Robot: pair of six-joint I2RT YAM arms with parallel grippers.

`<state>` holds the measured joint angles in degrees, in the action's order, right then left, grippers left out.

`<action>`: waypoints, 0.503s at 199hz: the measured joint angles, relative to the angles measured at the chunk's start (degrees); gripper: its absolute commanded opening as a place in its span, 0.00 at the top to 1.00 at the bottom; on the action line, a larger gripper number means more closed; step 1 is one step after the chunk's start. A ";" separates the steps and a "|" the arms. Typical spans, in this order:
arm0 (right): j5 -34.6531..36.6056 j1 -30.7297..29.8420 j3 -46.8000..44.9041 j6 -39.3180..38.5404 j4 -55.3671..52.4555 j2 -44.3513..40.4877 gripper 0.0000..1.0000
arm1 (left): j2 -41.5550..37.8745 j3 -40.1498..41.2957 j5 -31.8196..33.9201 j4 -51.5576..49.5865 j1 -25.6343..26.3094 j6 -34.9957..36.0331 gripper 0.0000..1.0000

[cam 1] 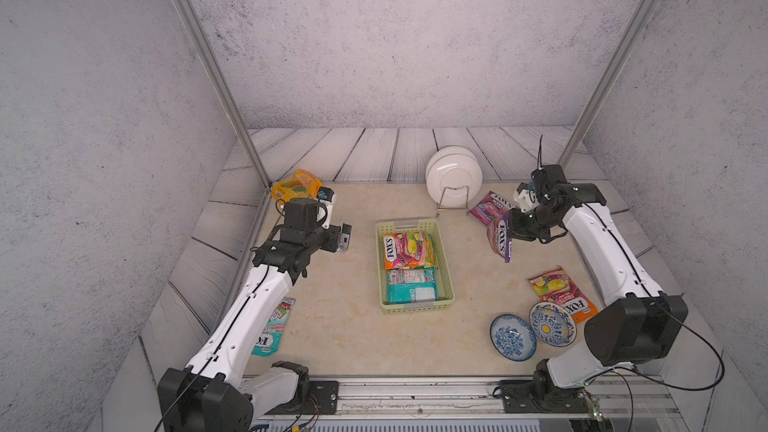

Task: Put the candies in the basket
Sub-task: Pick up the candy at the center of the board, then place the candy in the basket.

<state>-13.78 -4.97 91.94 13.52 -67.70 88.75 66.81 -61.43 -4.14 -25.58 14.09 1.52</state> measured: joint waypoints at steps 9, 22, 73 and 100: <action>-1.27 -0.02 0.00 0.09 -0.46 -0.50 1.00 | 0.04 0.00 -0.20 0.07 -0.15 0.00 0.02; -3.04 -0.09 0.00 0.44 -1.29 -1.49 1.00 | 0.04 0.20 -0.17 0.59 -0.31 0.02 0.02; -11.37 -1.70 -0.02 4.13 -2.75 -7.91 1.00 | 0.28 0.85 -0.68 1.05 -0.76 0.04 0.02; -13.99 -4.48 -0.04 6.25 -2.62 -10.29 1.00 | 0.42 0.96 -1.09 1.36 -0.96 0.00 0.02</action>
<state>-27.77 -9.45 91.90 19.77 -70.32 78.46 67.22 -60.47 -5.23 -24.23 13.13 1.52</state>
